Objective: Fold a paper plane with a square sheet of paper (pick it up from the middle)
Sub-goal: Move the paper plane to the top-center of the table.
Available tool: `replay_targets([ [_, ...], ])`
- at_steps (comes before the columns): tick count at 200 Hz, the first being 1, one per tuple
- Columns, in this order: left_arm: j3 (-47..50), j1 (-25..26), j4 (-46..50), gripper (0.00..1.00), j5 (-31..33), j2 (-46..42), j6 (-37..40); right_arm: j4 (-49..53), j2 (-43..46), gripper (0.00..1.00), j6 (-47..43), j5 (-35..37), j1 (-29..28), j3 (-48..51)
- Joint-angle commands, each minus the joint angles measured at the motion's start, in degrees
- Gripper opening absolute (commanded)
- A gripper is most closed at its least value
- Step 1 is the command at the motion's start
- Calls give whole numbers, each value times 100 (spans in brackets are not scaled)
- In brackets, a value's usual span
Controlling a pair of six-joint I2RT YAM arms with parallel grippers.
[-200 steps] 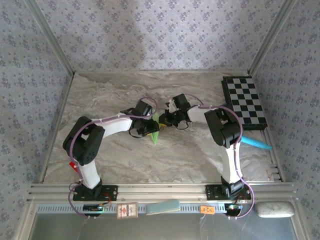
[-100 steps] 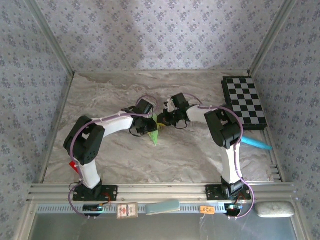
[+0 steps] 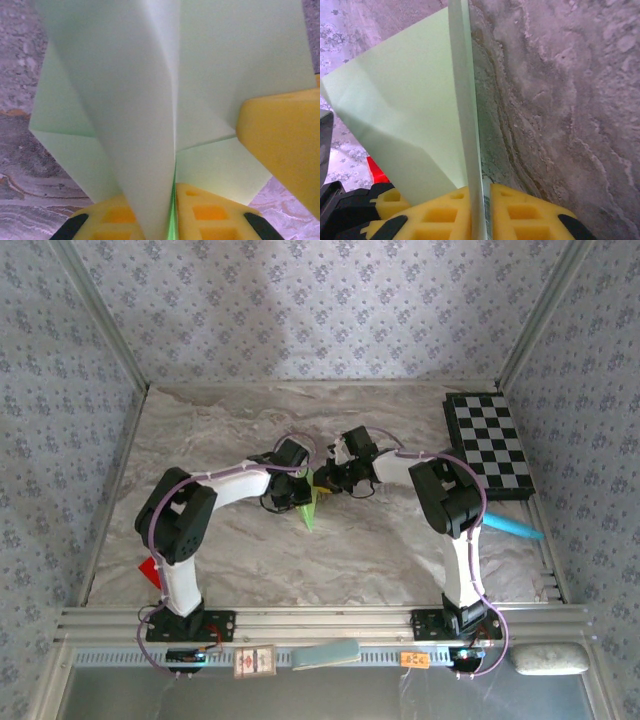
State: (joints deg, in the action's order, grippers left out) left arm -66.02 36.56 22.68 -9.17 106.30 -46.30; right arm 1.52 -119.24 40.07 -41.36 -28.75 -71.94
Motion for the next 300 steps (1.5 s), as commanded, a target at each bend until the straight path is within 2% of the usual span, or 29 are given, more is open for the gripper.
replay_targets([
  [1,-235,53,271,12,194,-21,135,189,320,24,-18,89,43,-105],
  [43,-443,8,703,7,547,-157,462,210,981,52,-273,658,339,281],
  [74,-871,-74,1227,6,924,-113,920,386,1595,64,-615,1358,593,690],
  [102,-1317,-177,1528,6,1253,140,1239,540,2025,67,-786,1948,754,947],
  [145,-2224,-418,1808,6,1312,831,1575,492,2489,72,-1004,2438,825,1308],
  [224,-3946,-572,2209,9,1243,2162,1774,369,2674,78,-1069,2392,790,1536],
  [300,-4542,-571,2355,16,1330,2698,1706,381,2696,85,-1081,2444,686,1570],
])
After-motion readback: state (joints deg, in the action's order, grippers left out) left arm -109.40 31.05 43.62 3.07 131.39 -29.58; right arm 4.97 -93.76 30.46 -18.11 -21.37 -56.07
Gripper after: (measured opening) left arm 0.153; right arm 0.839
